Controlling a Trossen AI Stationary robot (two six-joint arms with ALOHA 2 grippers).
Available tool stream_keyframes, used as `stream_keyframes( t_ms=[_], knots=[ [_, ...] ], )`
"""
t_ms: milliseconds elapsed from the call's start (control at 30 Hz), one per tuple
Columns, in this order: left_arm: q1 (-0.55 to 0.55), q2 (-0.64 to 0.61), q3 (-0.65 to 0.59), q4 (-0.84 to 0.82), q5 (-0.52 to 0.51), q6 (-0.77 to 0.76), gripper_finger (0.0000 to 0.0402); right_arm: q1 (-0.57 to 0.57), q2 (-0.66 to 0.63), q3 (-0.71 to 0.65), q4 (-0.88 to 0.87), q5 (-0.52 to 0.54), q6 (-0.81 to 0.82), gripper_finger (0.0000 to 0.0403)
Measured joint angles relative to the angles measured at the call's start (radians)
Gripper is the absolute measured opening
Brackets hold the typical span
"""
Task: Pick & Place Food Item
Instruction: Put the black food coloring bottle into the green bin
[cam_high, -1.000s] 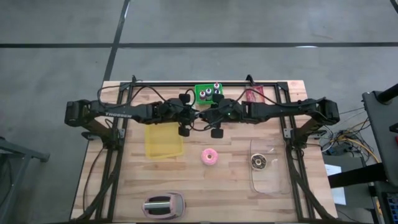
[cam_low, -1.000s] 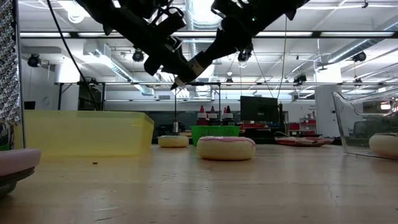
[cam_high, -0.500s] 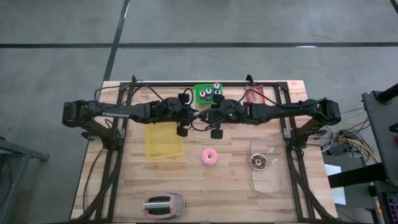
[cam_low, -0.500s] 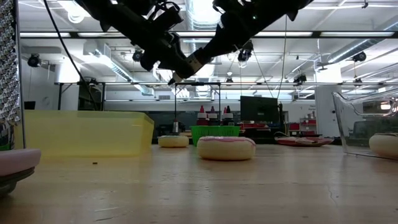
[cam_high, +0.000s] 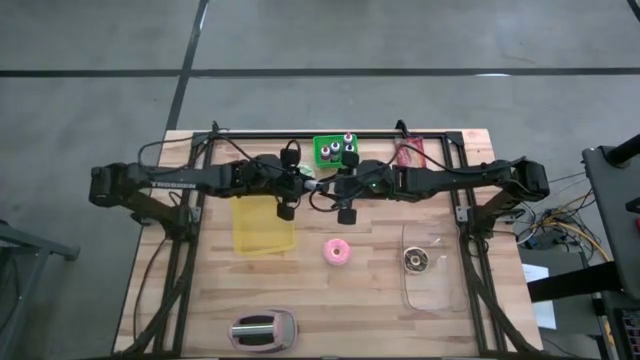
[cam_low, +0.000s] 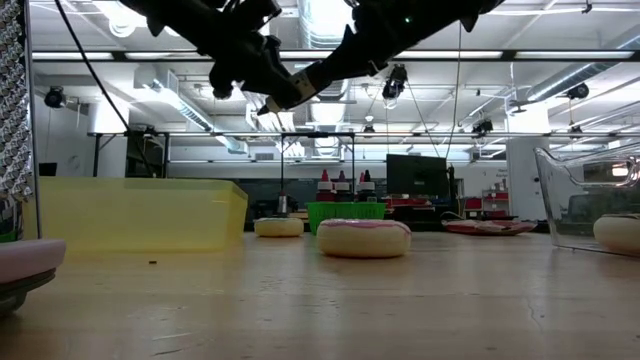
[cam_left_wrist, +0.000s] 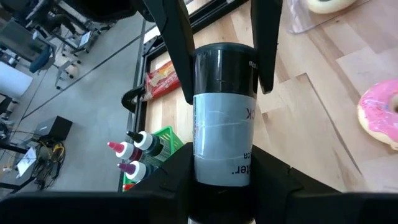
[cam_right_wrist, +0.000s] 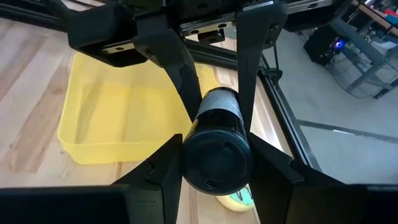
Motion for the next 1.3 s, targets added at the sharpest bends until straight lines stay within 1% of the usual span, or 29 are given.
stream_keyframes(
  t_ms=[333,433,567,700,833,967,1033,1100,1300],
  knots=[
    [0.001,-0.002,-0.002,-0.008,0.035,0.0,0.0125,0.0,0.001,0.001,0.01,0.0,-0.015,0.0134],
    [0.001,-0.002,-0.002,-0.01,0.082,-0.009,0.0148,0.0,0.001,-0.001,-0.005,0.002,-0.018,0.0132],
    [-0.001,-0.009,0.0,0.006,0.163,-0.04,0.0203,-0.005,0.014,-0.01,-0.041,0.015,-0.019,0.0132],
    [0.001,-0.006,-0.002,-0.008,0.181,-0.065,0.0243,-0.002,0.002,-0.009,-0.012,0.014,-0.019,0.0132],
    [0.0,-0.018,-0.003,-0.027,0.181,-0.066,0.0251,-0.002,0.008,-0.015,-0.022,0.009,-0.016,0.0132],
    [0.001,-0.064,-0.002,-0.019,0.174,-0.069,0.0251,-0.005,0.004,-0.027,0.013,0.016,-0.008,0.0132],
    [0.001,-0.094,-0.002,-0.023,0.174,-0.084,0.0251,-0.008,0.004,-0.056,0.068,0.016,-0.008,0.0132],
    [0.002,-0.127,-0.004,-0.019,0.174,-0.094,0.025,-0.015,0.003,-0.094,0.161,0.016,-0.007,0.0132],
    [0.003,-0.205,-0.008,-0.008,0.175,-0.111,0.025,-0.052,-0.027,-0.274,0.559,0.016,0.001,0.0132]
  ],
)
